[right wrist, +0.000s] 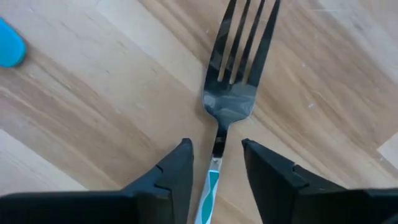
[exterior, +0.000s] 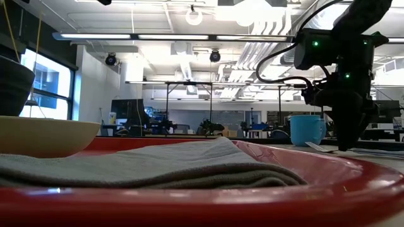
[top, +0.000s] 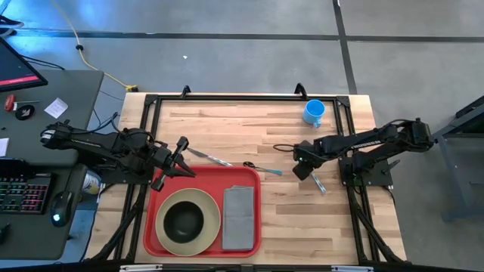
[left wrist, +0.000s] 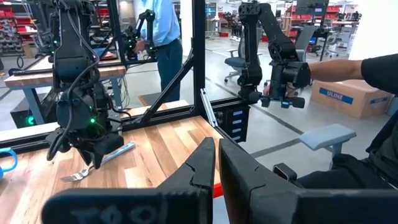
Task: Set up tray
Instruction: Put the white patterned fork on top of the gray napkin
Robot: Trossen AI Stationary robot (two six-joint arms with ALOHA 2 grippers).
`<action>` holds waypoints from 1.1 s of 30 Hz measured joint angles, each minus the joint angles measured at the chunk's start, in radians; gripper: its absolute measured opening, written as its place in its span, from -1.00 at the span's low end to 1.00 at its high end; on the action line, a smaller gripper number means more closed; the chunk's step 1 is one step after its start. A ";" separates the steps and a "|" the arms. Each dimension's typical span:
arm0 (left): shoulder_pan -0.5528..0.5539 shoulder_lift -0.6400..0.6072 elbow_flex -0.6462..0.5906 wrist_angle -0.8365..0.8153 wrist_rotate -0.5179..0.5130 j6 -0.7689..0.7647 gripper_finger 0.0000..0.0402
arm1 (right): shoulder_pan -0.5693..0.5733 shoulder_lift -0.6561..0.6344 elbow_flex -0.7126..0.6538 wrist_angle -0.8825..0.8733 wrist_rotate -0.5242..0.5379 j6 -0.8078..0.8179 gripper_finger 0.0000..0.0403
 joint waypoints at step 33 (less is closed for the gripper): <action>0.000 0.001 0.000 -0.017 0.003 0.000 -0.72 | 0.001 0.000 0.000 0.023 0.011 0.051 -0.51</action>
